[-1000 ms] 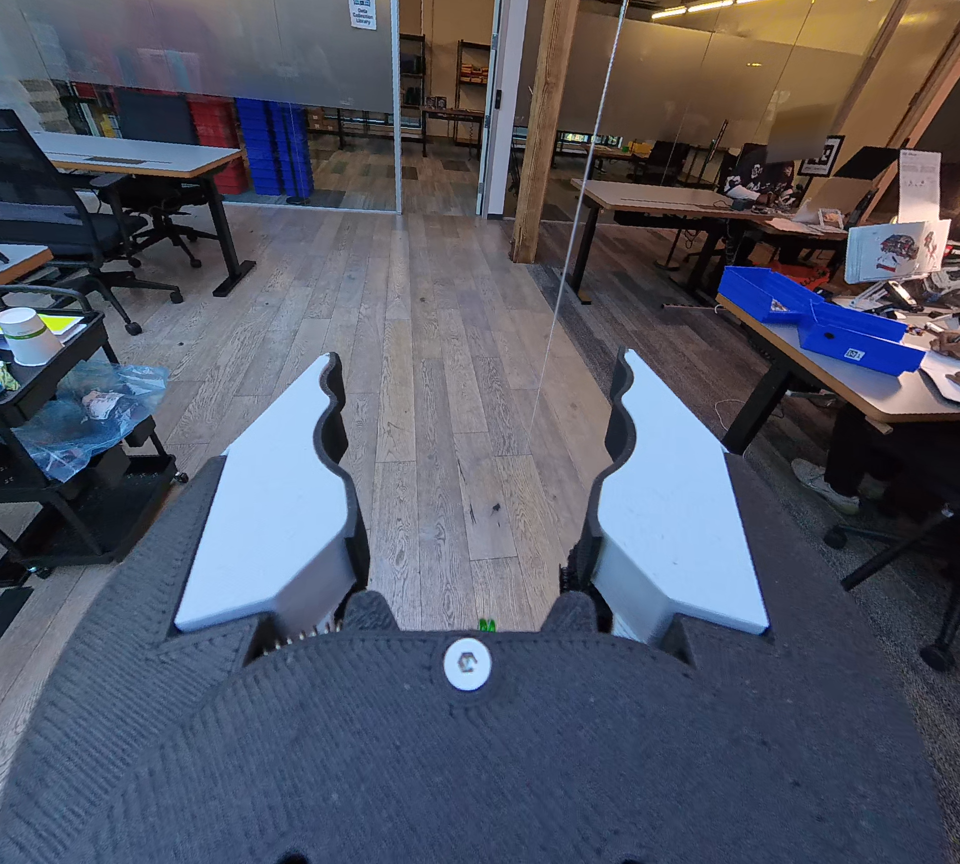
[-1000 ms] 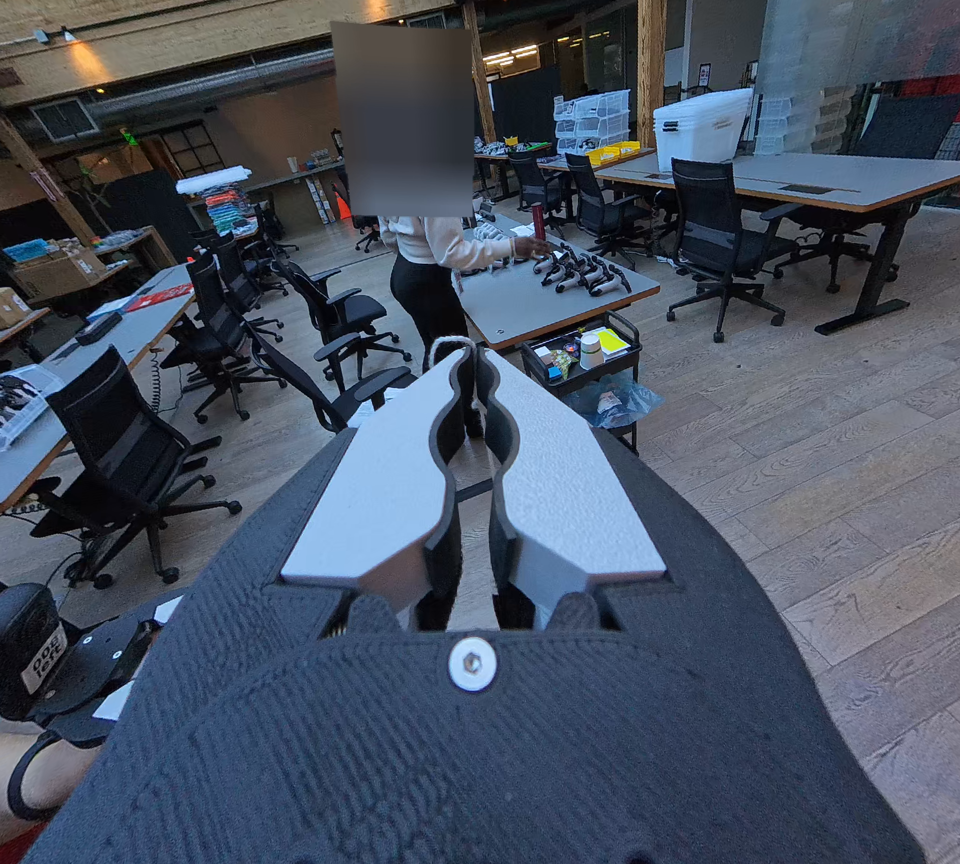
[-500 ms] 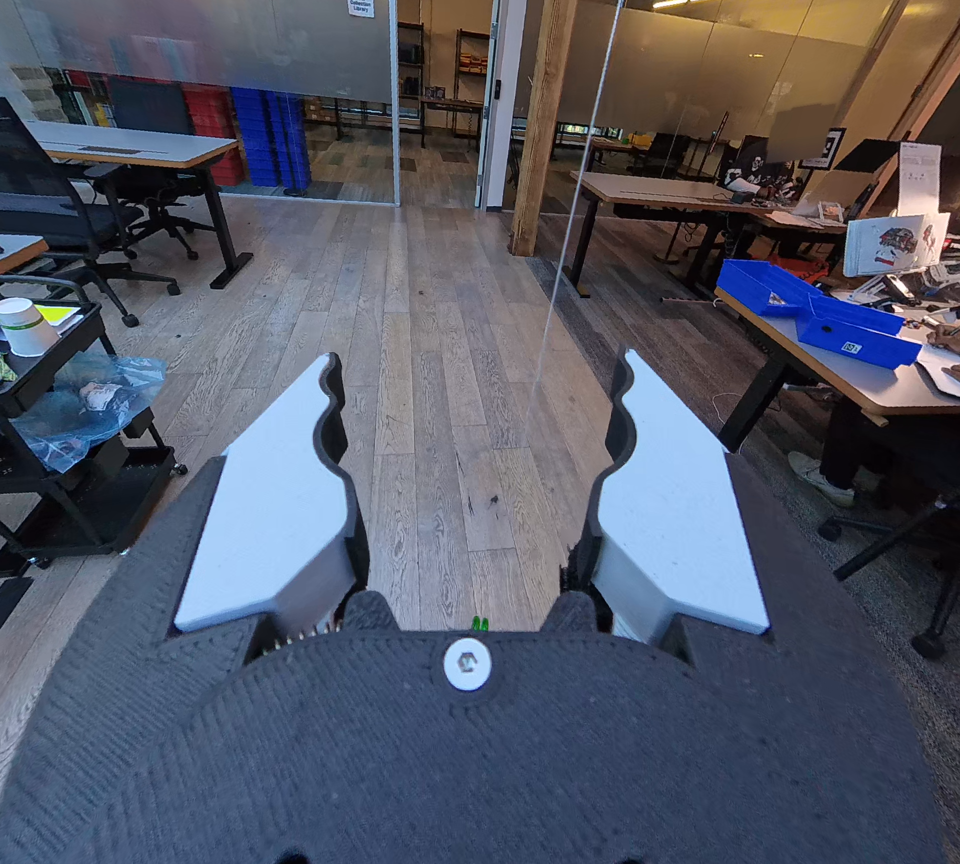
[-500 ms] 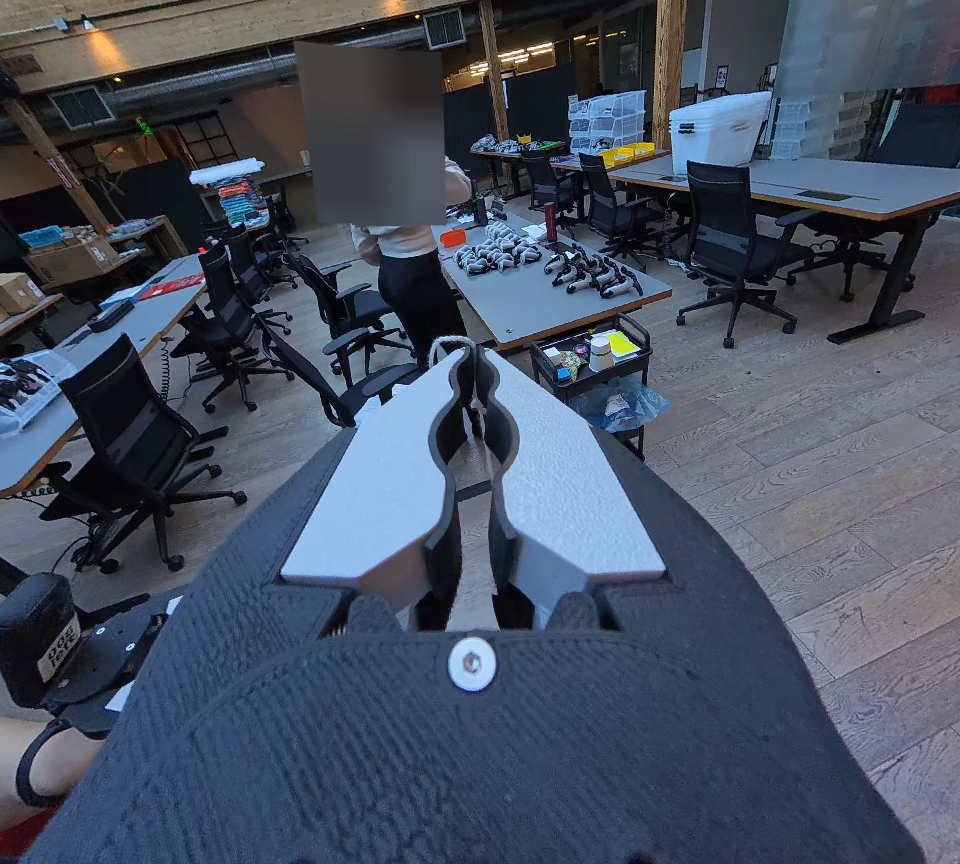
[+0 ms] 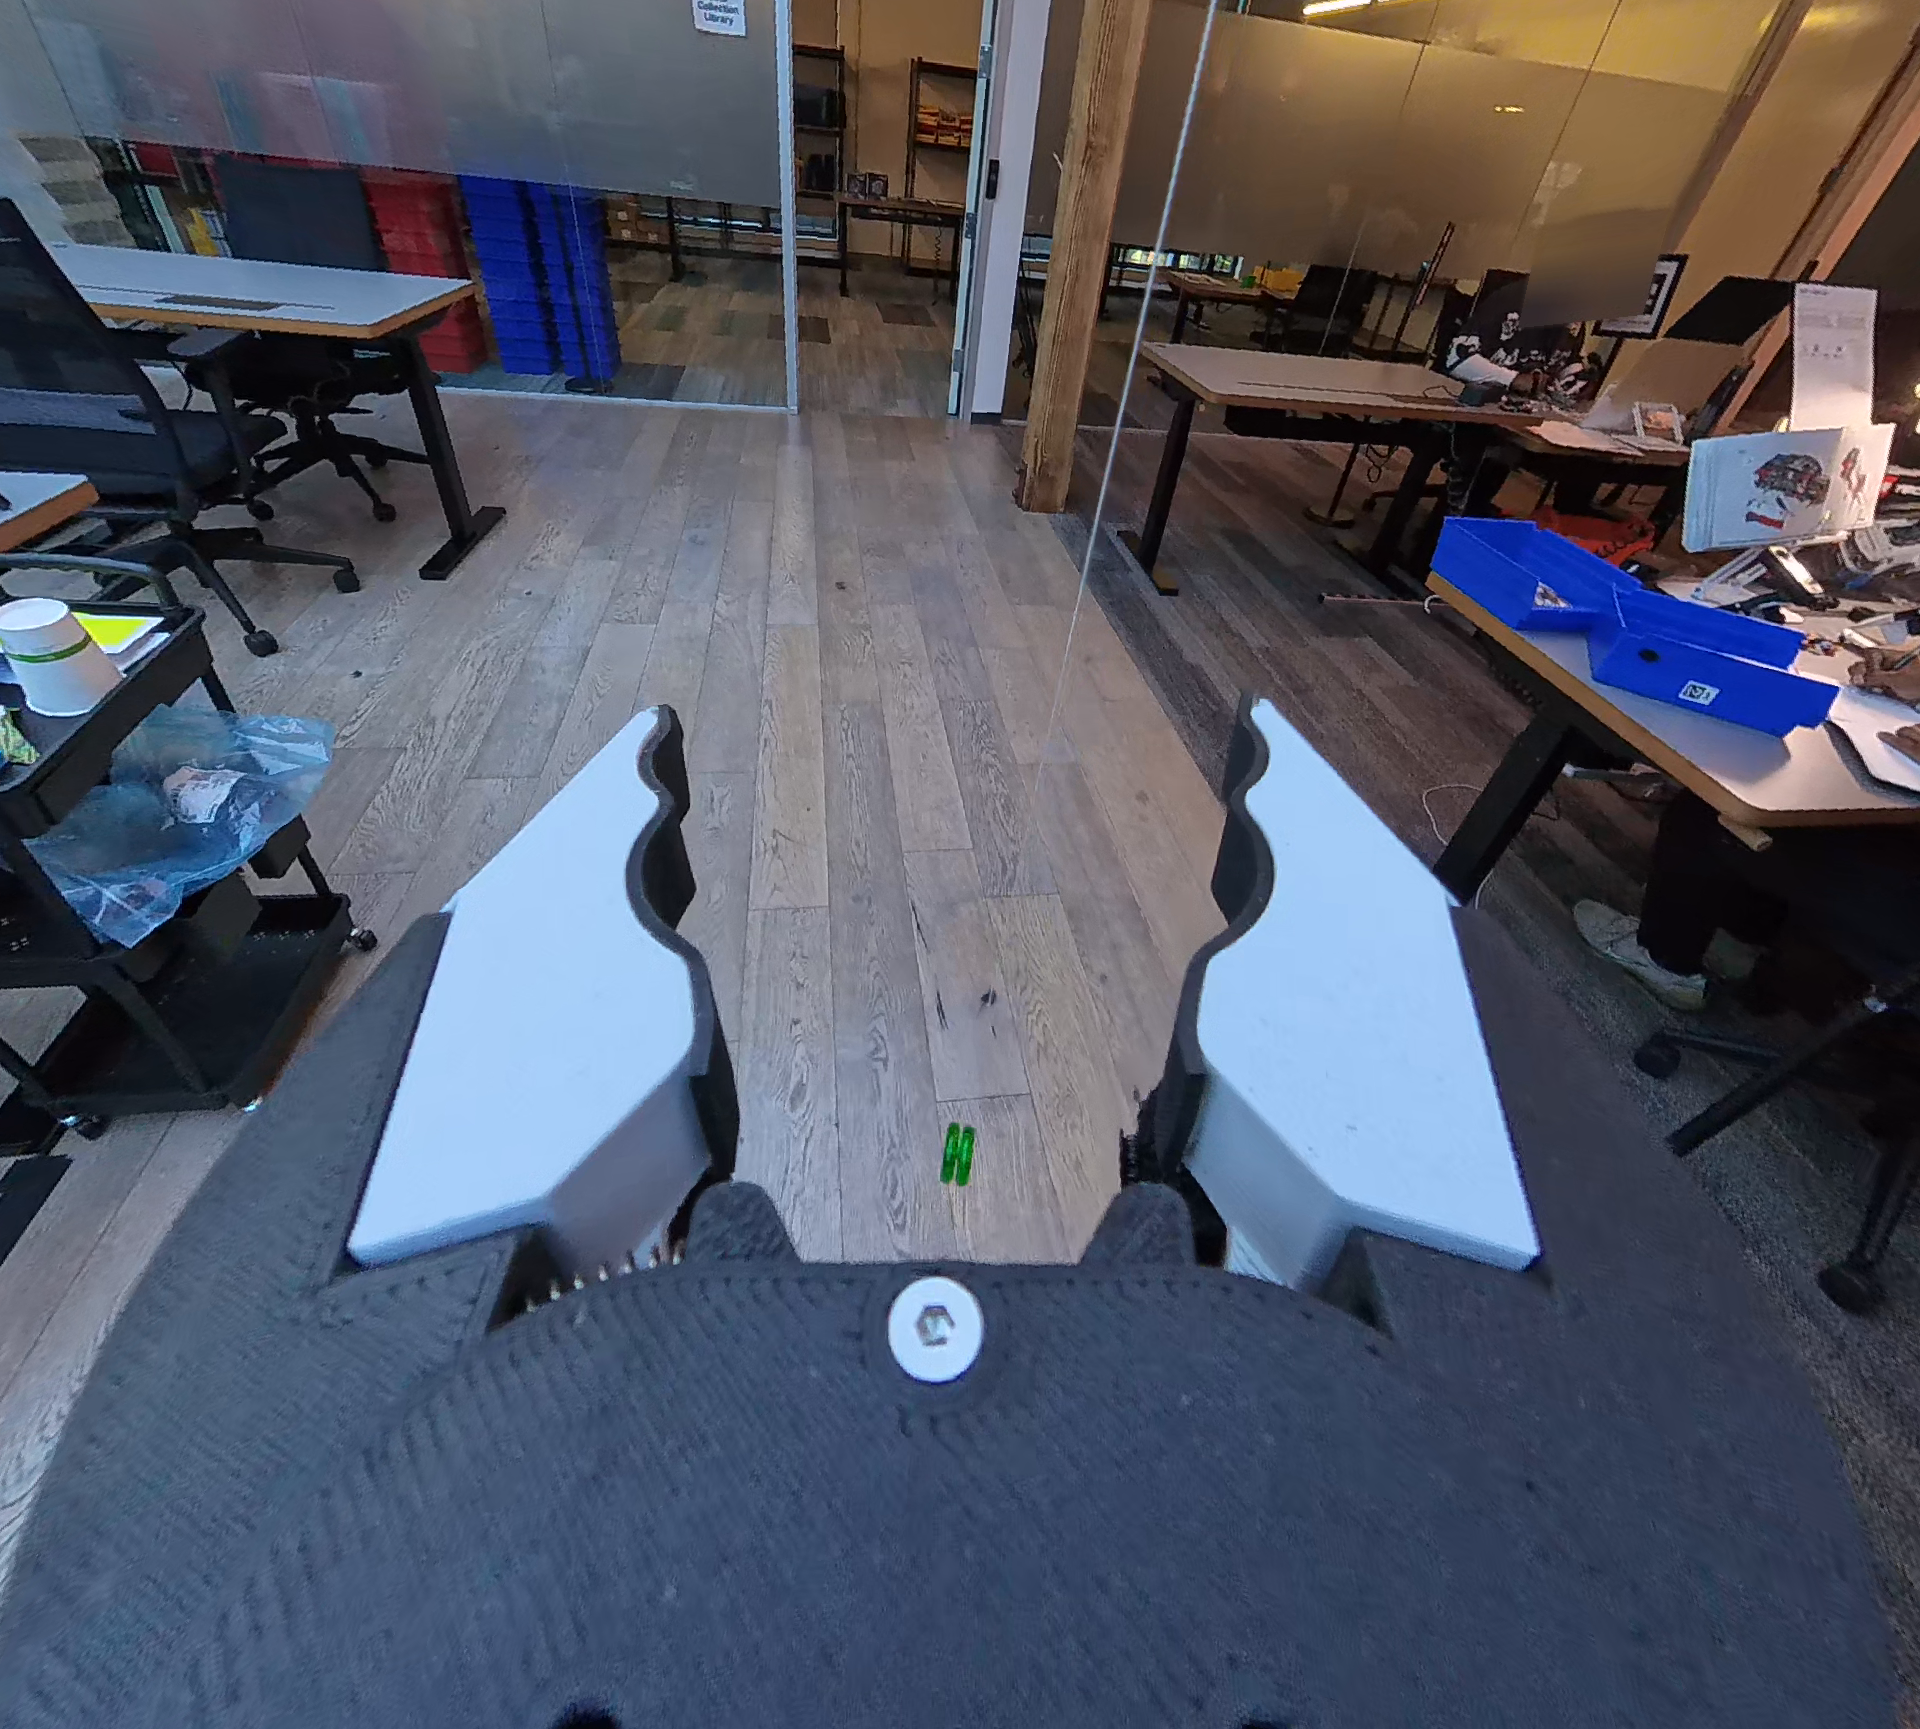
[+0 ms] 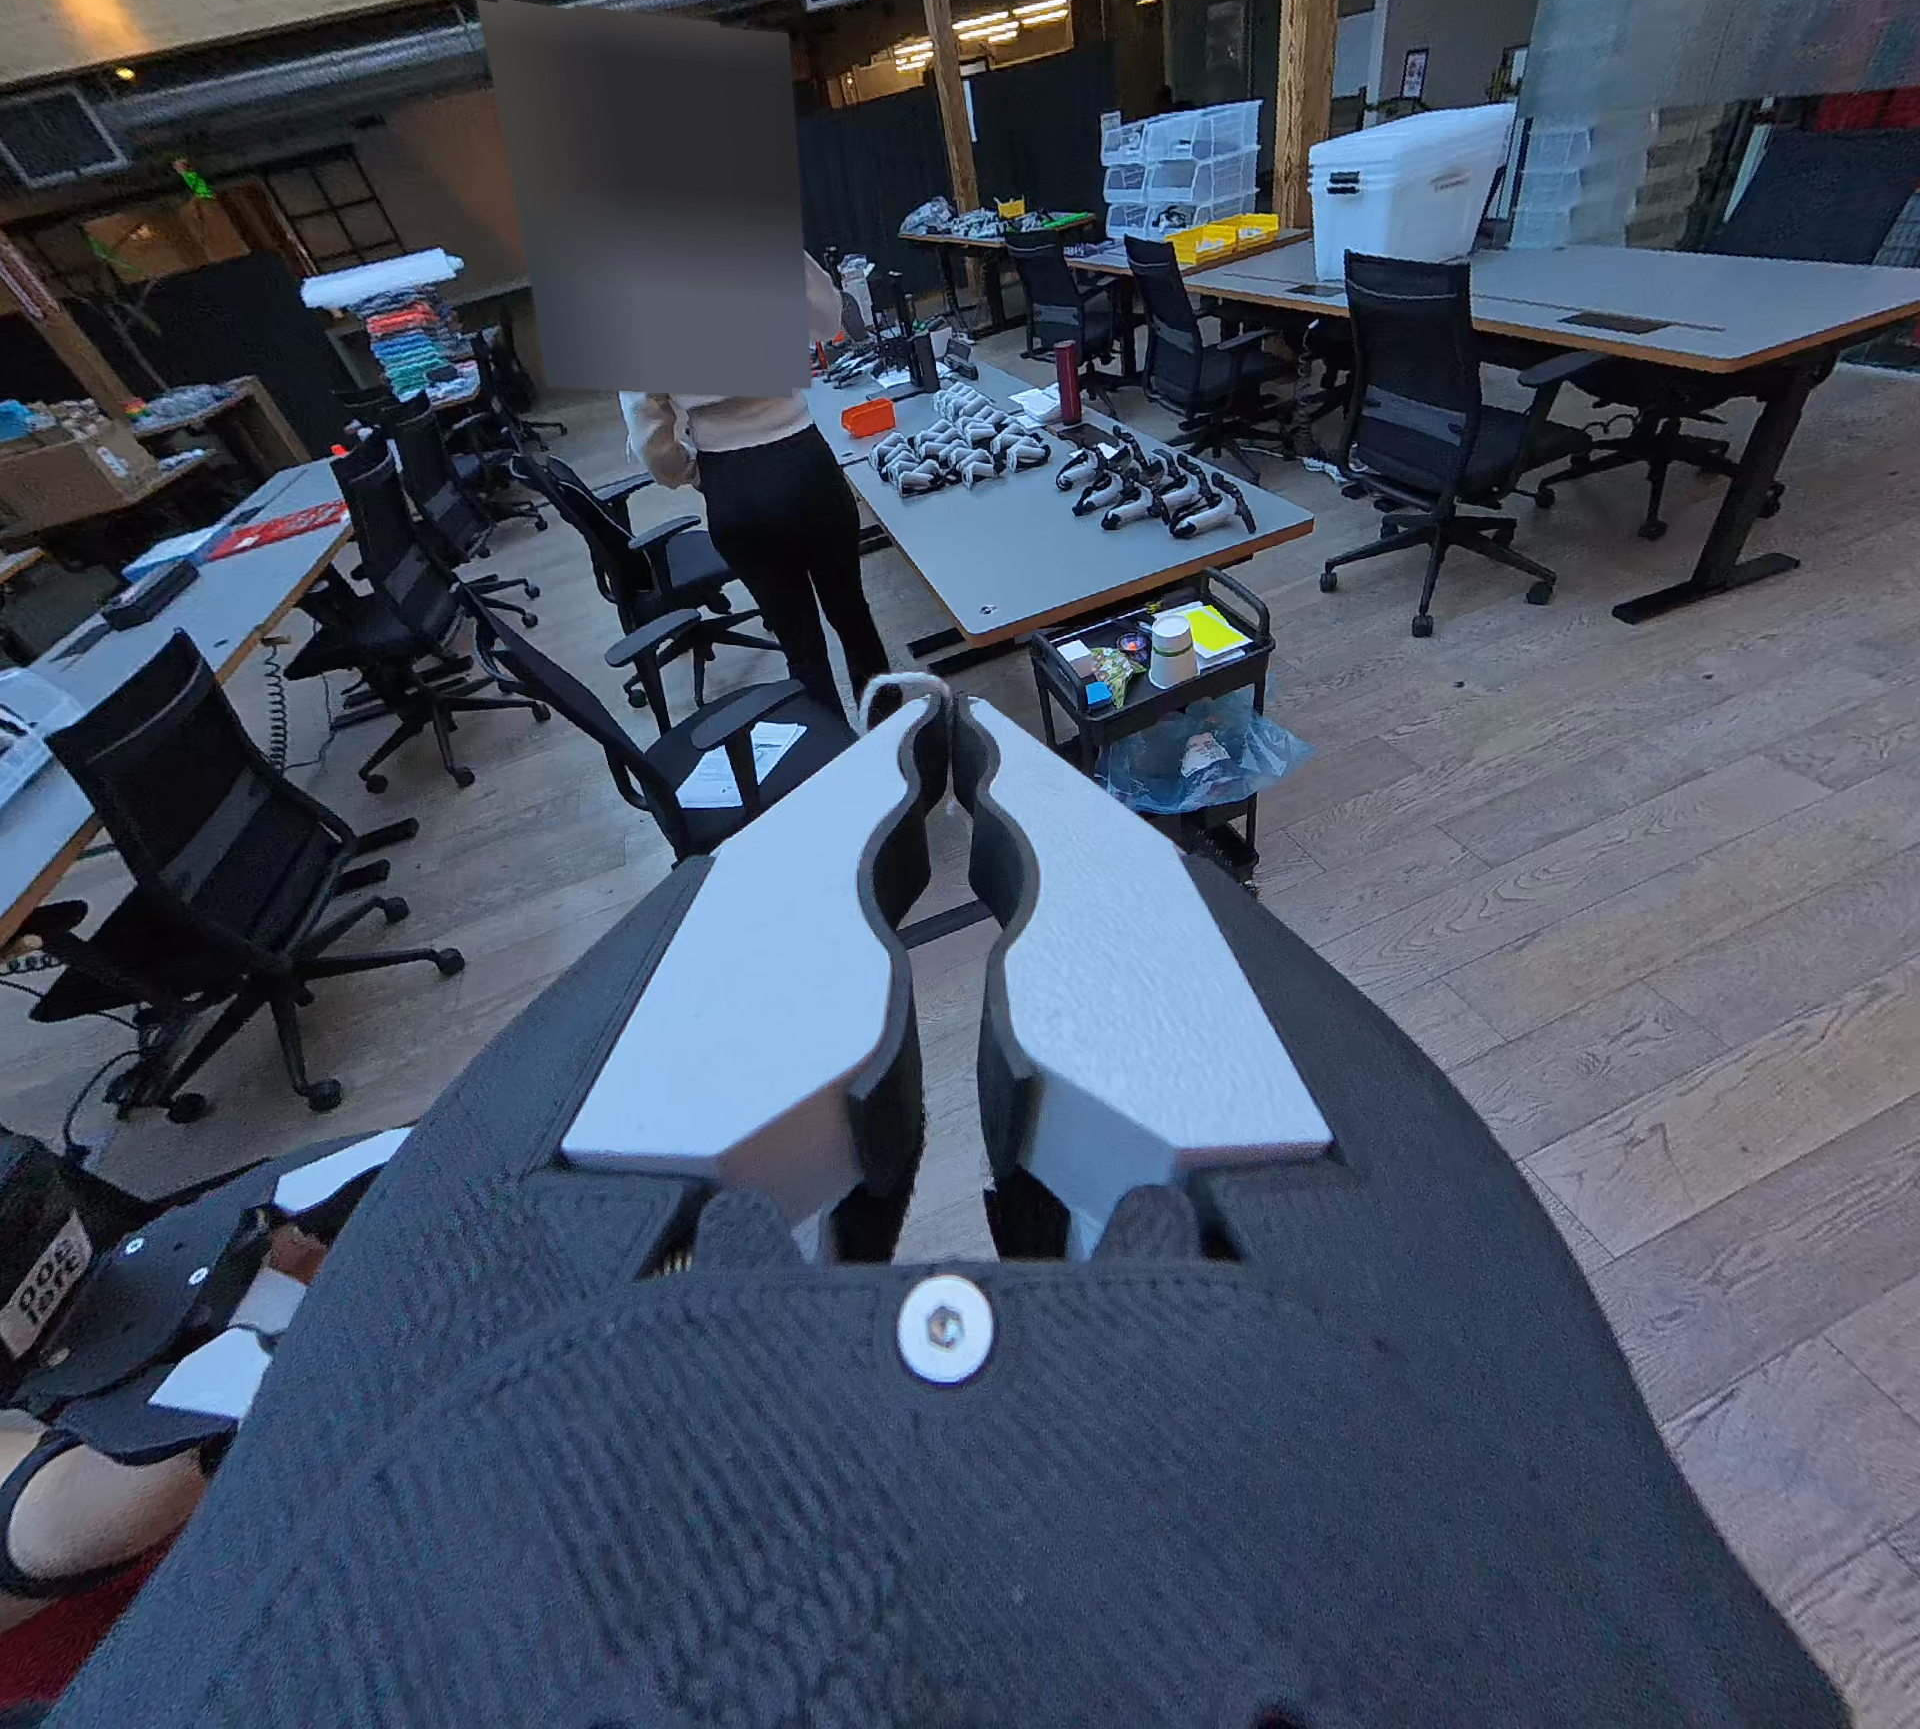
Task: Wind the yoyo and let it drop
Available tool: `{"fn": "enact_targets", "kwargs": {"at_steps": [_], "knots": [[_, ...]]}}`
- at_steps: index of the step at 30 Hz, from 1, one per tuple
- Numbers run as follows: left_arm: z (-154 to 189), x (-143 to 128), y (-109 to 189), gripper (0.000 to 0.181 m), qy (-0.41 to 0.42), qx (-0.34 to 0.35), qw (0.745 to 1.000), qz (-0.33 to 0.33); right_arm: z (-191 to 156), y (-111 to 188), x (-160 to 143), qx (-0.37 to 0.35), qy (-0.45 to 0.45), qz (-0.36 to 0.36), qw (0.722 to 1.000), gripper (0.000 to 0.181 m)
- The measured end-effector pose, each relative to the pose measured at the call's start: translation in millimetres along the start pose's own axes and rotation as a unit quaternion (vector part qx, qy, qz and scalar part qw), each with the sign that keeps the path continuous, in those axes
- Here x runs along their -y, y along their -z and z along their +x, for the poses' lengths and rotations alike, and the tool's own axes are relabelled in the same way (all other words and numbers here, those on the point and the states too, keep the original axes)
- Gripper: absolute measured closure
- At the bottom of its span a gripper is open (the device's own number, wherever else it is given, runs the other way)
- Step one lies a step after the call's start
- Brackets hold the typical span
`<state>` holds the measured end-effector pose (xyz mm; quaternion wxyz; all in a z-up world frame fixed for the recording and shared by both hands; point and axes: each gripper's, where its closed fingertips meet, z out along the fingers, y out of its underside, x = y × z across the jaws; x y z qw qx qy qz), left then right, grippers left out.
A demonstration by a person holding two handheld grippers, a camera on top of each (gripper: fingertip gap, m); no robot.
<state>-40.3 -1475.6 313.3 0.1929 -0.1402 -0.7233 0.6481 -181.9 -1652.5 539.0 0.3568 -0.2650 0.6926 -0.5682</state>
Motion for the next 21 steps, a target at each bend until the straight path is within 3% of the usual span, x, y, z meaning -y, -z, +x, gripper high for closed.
{"fn": "enact_targets", "kwargs": {"at_steps": [2, 5, 7, 12, 15, 18, 21], "knots": [[0, 0, 0, 0.078, -0.003, -0.001, 1.0, -0.002, 4, 2, 15, 0.0, -0.019, 0.0, 1.0, 0.181], [-6, 5, 2, 0.078, -0.005, 0.008, 1.0, 0.003, -15, 34, 105, -0.024, 0.05, 0.065, 0.996, 0.181], [-9, 6, 3, 0.078, 0.003, 0.008, 1.0, 0.003, -12, 44, 121, -0.063, 0.076, 0.044, 0.994, 0.181], [-15, 5, 6, 0.078, 0.013, 0.009, 1.0, 0.005, 2, 33, 78, -0.048, 0.028, 0.043, 0.997, 0.181], [-15, 1, 7, 0.079, 0.013, 0.007, 1.0, 0.0, -4, 34, 80, -0.042, 0.029, 0.032, 0.998, 0.181], [-14, -7, 3, 0.079, 0.013, 0.007, 1.0, -0.01, -19, 42, 108, -0.06, 0.088, 0.031, 0.994, 0.181], [-8, -11, -1, 0.079, 0.03, -0.007, 0.999, -0.017, 3, 28, 65, -0.083, 0.083, -0.028, 0.993, 0.181]]}}
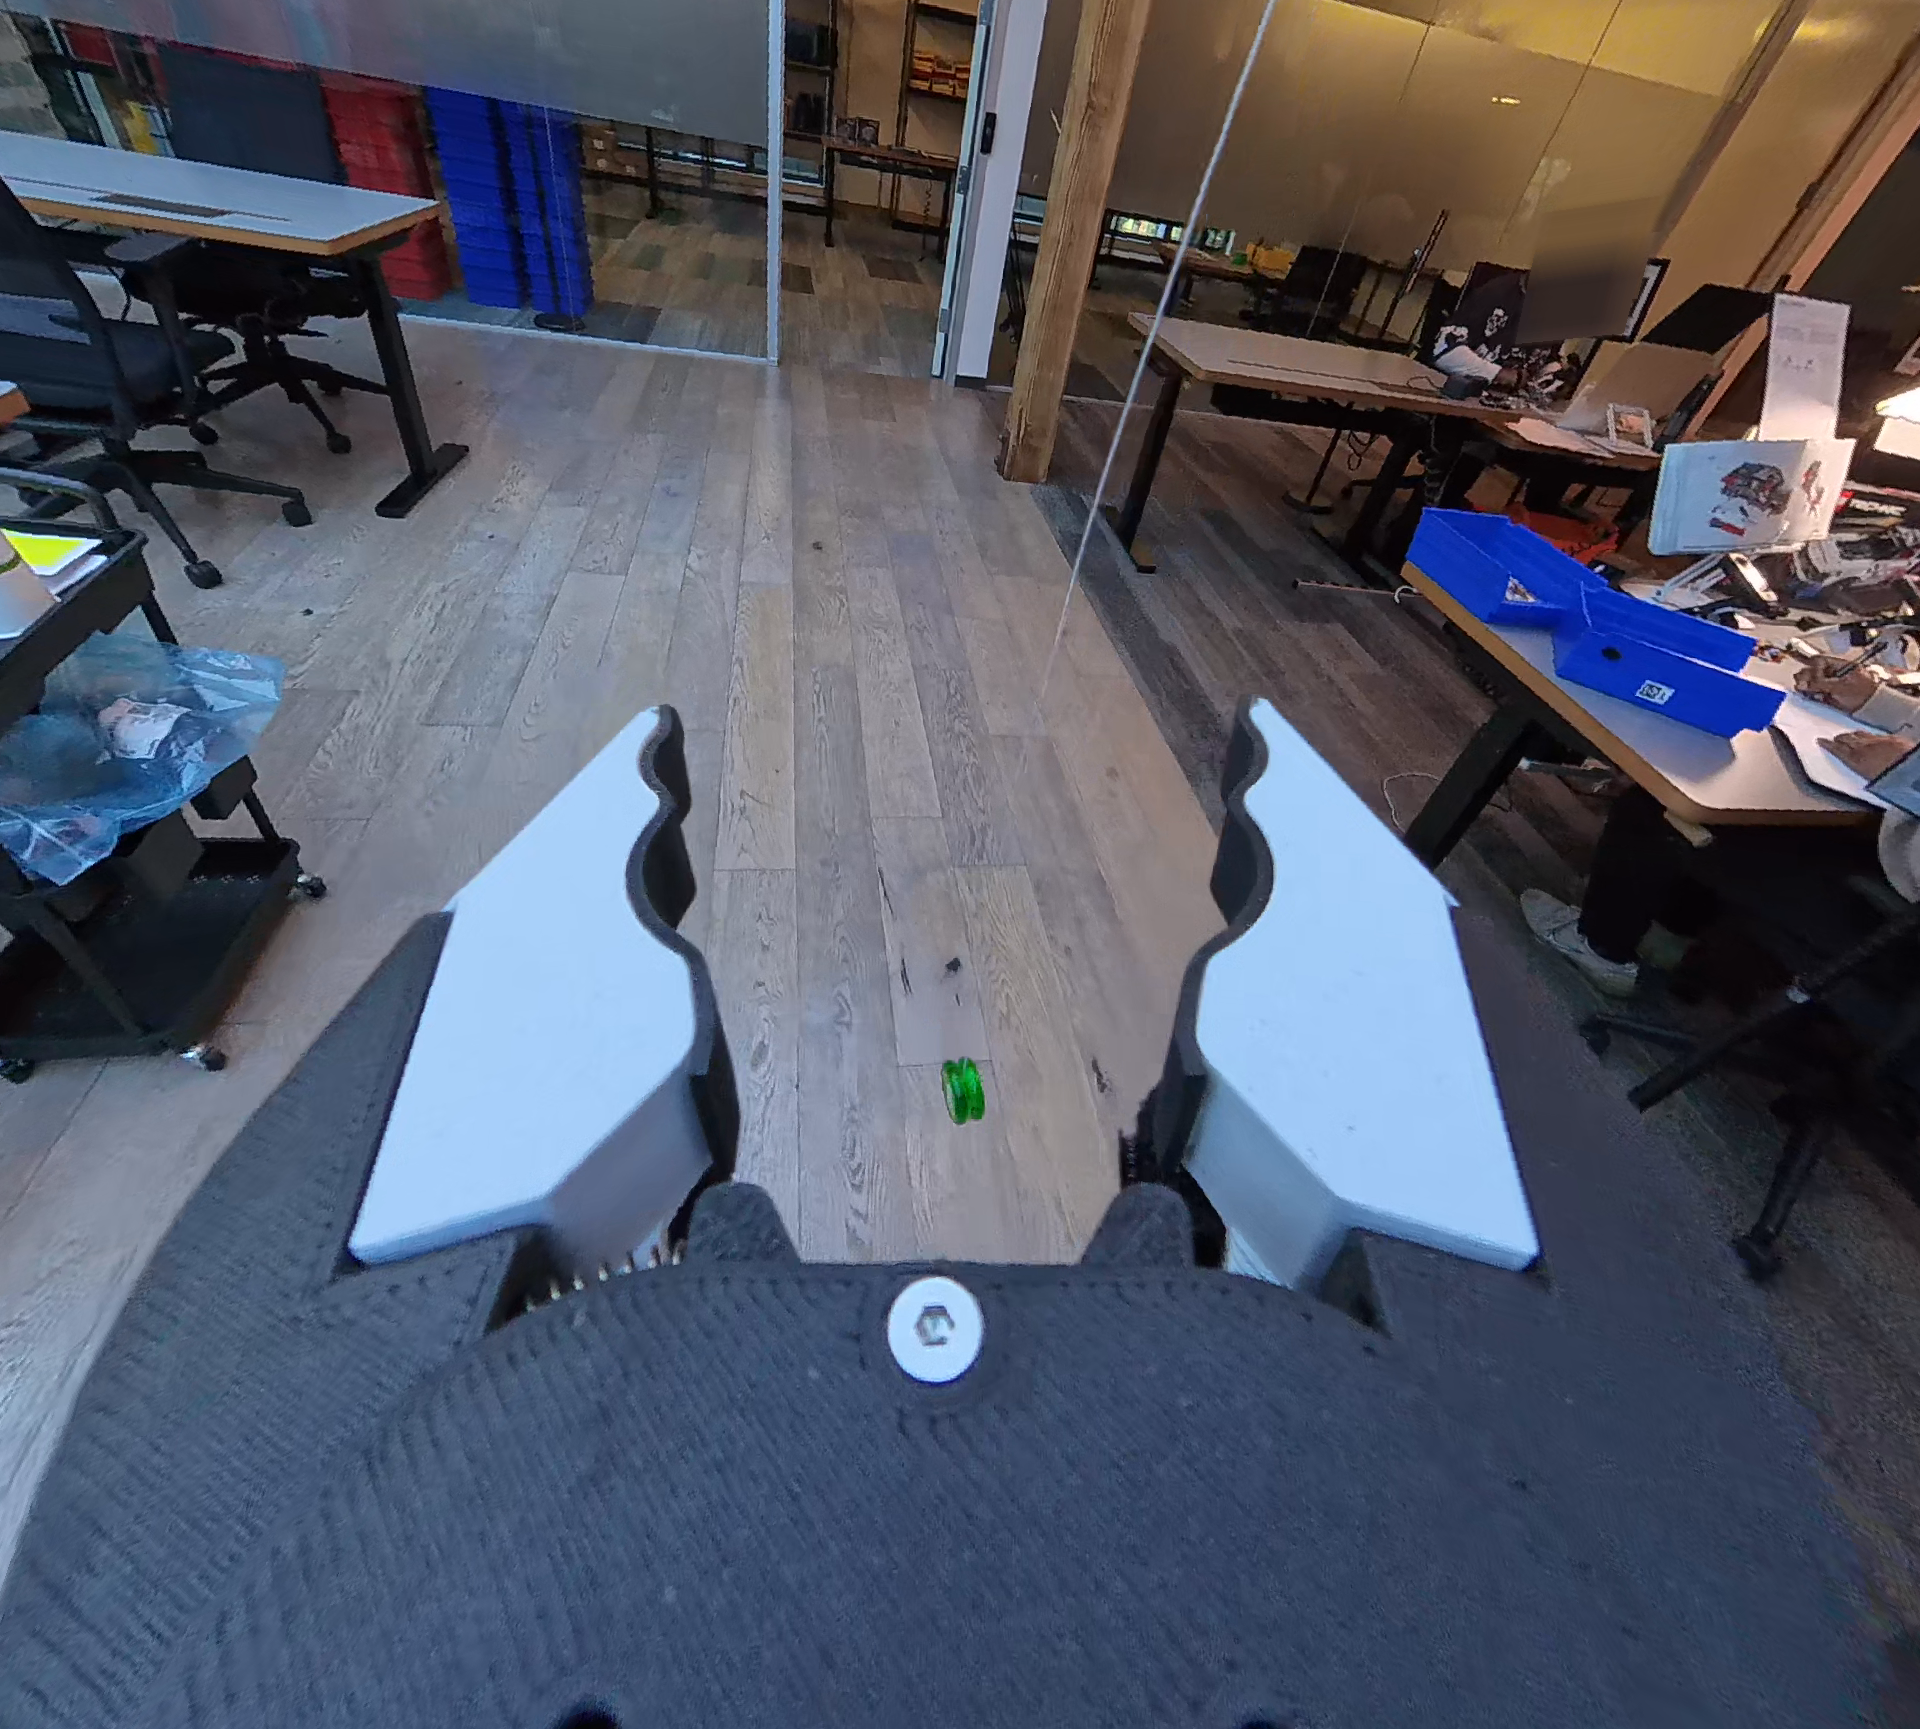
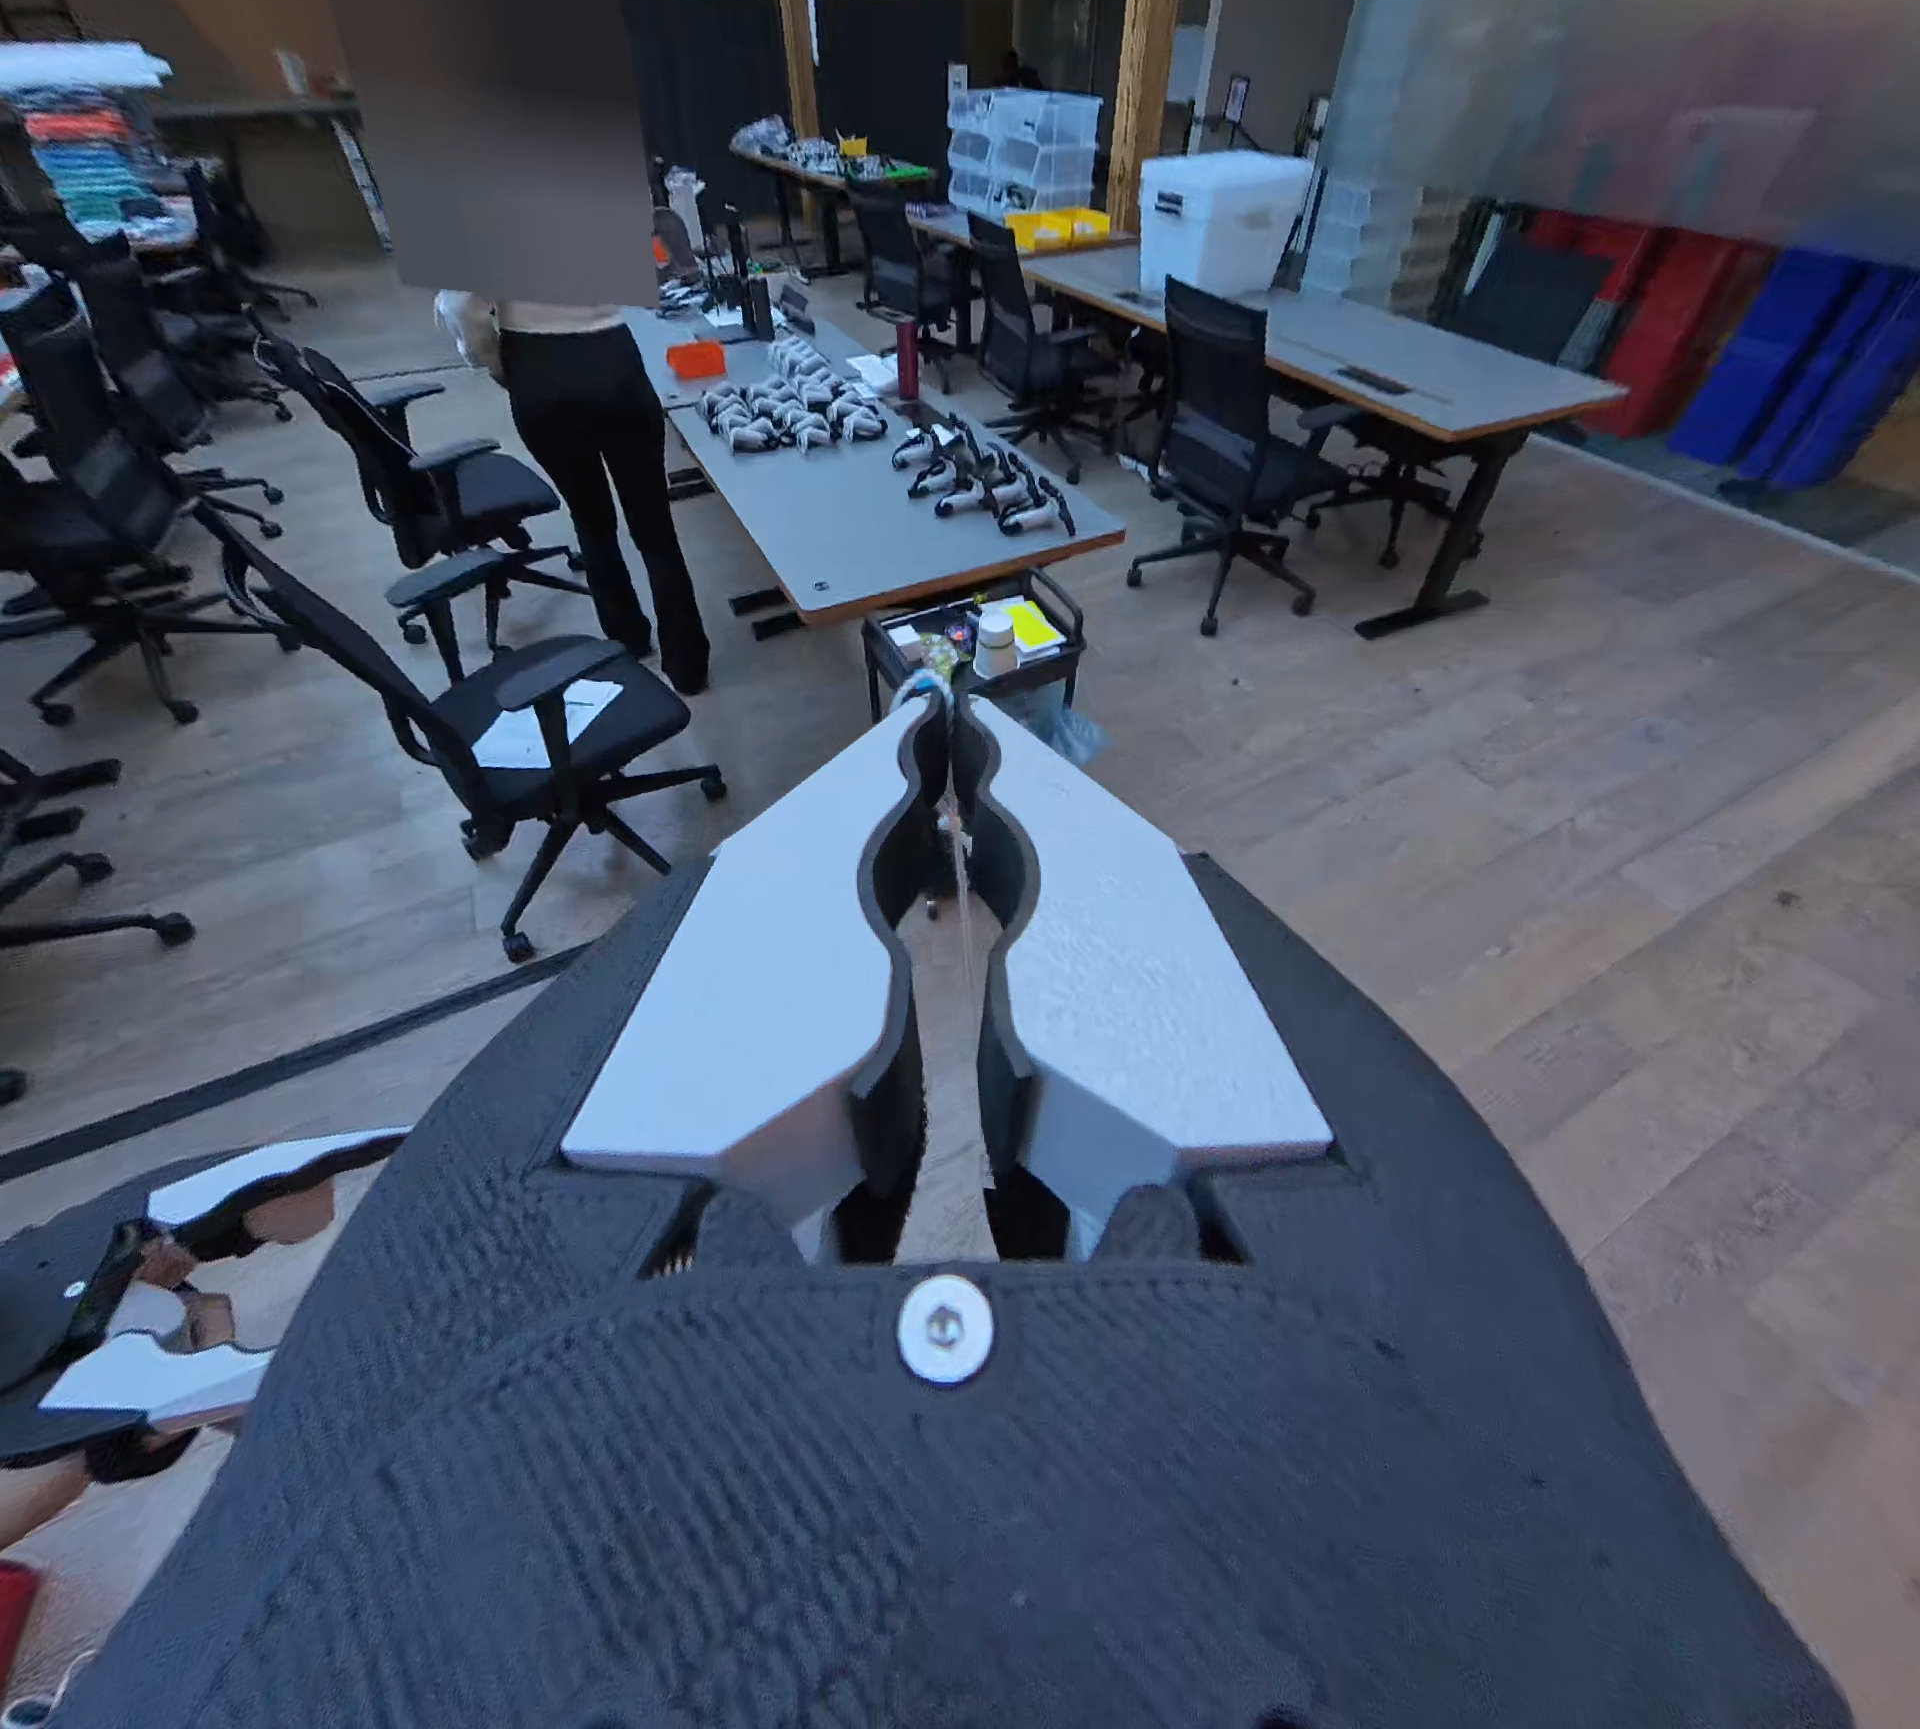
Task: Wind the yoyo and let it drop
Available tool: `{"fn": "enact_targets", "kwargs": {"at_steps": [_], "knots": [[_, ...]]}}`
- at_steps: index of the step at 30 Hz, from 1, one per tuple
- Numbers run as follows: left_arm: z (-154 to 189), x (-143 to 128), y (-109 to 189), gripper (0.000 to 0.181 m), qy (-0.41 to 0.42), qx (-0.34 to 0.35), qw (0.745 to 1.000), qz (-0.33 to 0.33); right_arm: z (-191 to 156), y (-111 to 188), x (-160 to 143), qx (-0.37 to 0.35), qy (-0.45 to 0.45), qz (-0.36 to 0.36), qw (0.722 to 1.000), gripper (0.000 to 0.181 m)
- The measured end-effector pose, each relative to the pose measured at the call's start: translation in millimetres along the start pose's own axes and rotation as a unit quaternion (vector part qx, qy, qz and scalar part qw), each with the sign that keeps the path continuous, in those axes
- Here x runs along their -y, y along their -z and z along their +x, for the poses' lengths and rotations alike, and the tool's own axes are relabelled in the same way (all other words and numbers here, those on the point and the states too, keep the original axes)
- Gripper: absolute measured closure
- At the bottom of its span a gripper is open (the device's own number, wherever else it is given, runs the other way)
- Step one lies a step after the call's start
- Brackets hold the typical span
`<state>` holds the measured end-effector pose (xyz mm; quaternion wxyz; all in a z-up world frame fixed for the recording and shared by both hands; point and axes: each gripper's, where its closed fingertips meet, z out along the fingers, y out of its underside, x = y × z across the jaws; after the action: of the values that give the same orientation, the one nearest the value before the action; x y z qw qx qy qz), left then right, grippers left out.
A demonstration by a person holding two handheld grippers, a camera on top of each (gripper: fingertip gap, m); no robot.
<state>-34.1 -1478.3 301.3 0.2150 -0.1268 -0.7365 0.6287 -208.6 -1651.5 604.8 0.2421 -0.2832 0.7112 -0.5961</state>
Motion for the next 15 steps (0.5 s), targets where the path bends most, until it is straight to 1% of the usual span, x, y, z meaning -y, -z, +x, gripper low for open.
{"fn": "enact_targets", "kwargs": {"at_steps": [1, 2, 3, 4, 7, 9, 11, 13, 15], "knots": [[1, 0, 0, 0.079, 0.0, -0.002, 1.0, 0.003, 3, -4, -13, 0.003, -0.012, -0.001, 1.0, 0.181], [2, -1, 0, 0.079, -0.004, -0.002, 1.0, 0.004, 3, -6, -20, 0.009, -0.026, 0.001, 1.0, 0.181], [2, -3, -1, 0.079, -0.007, -0.001, 1.0, 0.001, 3, -7, -27, 0.013, -0.029, -0.011, 0.999, 0.181], [2, -6, -1, 0.079, -0.008, -0.002, 1.0, -0.003, 0, -6, -24, 0.016, -0.024, 0.0, 1.0, 0.181], [0, -28, -6, 0.08, -0.002, -0.007, 1.0, -0.029, -22, 5, 9, 0.045, -0.021, 0.037, 0.998, 0.181], [-2, -56, -12, 0.083, 0.001, -0.013, 0.998, -0.064, -43, 12, 34, 0.05, 0.011, 0.041, 0.998, 0.181], [1, -94, -18, 0.087, 0.011, -0.034, 0.994, -0.102, -70, 19, 62, 0.063, 0.046, 0.043, 0.996, 0.181], [12, -136, -21, 0.098, 0.011, -0.086, 0.988, -0.131, -102, 27, 93, 0.082, 0.081, 0.046, 0.992, 0.181], [19, -185, -23, 0.099, -0.02, -0.146, 0.974, -0.174, -126, 38, 126, 0.082, 0.122, 0.043, 0.988, 0.181]]}}
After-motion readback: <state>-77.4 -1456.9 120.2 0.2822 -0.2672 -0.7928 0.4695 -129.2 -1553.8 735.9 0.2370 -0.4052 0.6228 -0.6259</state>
